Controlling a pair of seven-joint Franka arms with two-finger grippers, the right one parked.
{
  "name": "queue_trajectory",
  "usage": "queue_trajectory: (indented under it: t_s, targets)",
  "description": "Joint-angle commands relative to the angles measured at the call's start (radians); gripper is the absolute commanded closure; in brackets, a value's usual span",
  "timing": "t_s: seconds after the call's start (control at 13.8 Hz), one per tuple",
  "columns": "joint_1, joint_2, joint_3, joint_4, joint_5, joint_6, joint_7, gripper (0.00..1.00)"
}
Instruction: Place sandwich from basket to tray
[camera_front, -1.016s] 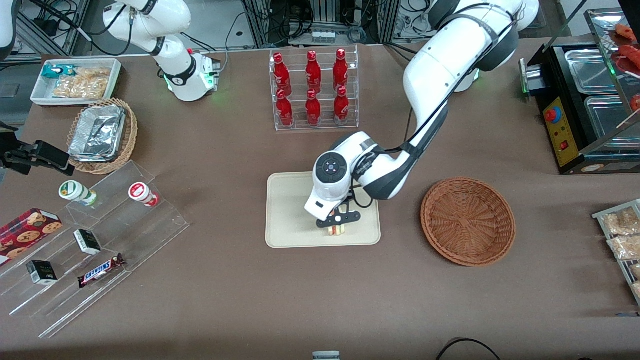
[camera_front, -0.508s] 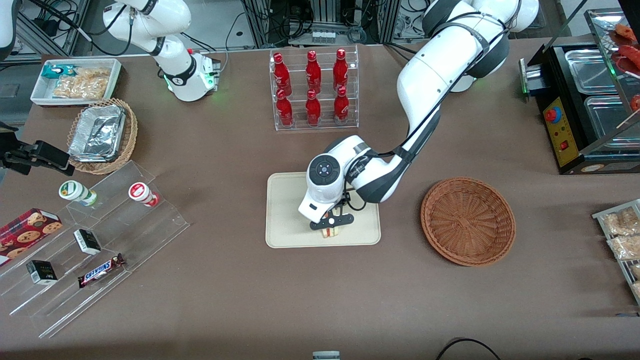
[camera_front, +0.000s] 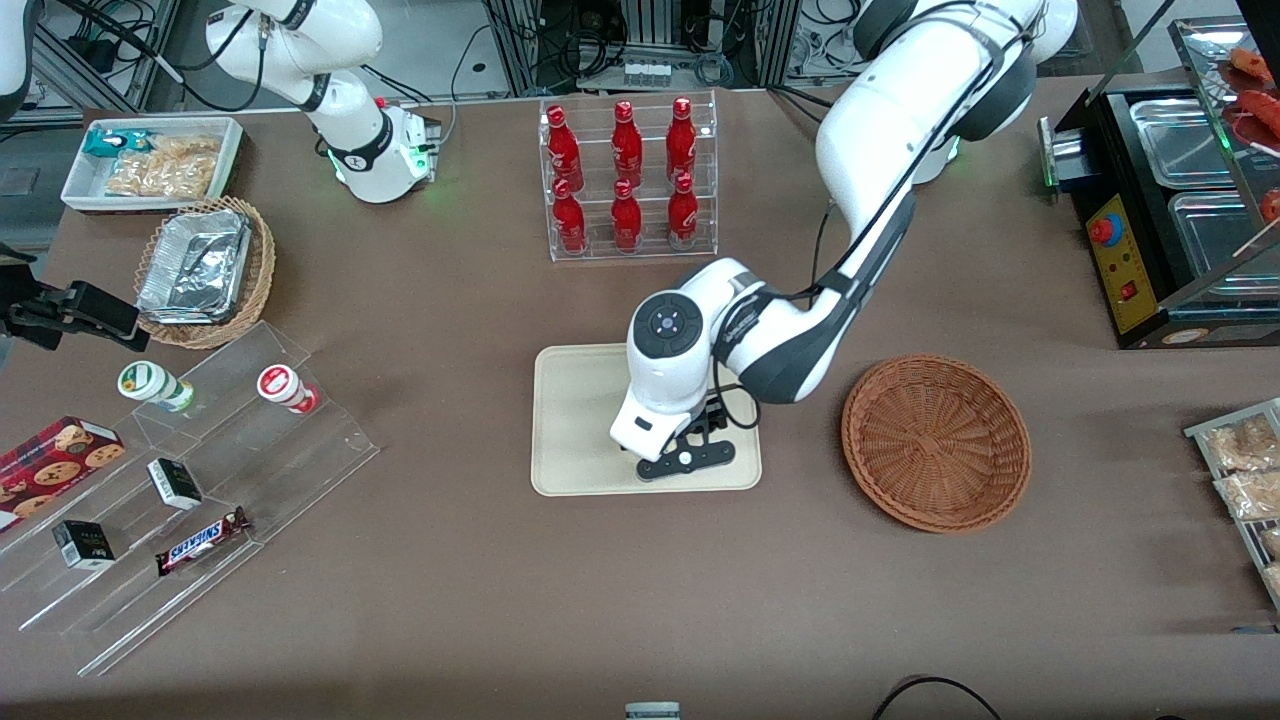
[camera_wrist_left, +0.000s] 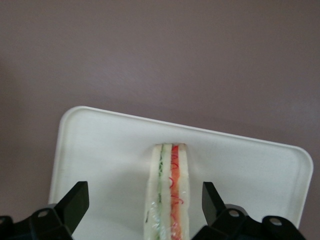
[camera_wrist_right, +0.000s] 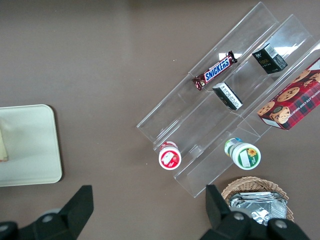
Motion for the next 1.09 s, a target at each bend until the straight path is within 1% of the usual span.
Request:
queue_trajectory:
  t_s: [0.0,0.07,0.15,0.29,0.36,0.51,0.58,0.8,0.87,0.94,1.02]
  targets:
    - [0.066,-0.153,0.004,-0.036,-0.004,-0.136,-0.005,0.00]
    - [0.104,-0.193,0.002,-0.036,-0.035,-0.191,0.018,0.00]
    - [0.138,-0.225,0.002,-0.038,-0.072,-0.245,0.087,0.00]
    - [0.230,-0.297,0.004,-0.068,-0.124,-0.393,0.280,0.00]
    - [0.282,-0.337,0.004,-0.094,-0.142,-0.432,0.358,0.00]
    - [0.387,-0.429,0.005,-0.157,-0.202,-0.454,0.469,0.00]
    - [0.434,-0.461,0.004,-0.173,-0.204,-0.493,0.516,0.00]
    - [0.523,-0.532,0.009,-0.167,-0.201,-0.633,0.700,0.00]
    - [0.551,-0.561,0.009,-0.167,-0.201,-0.687,0.736,0.00]
    - [0.566,-0.586,0.010,-0.168,-0.202,-0.734,0.732,0.00]
    - [0.603,-0.603,0.009,-0.167,-0.211,-0.779,0.741,0.00]
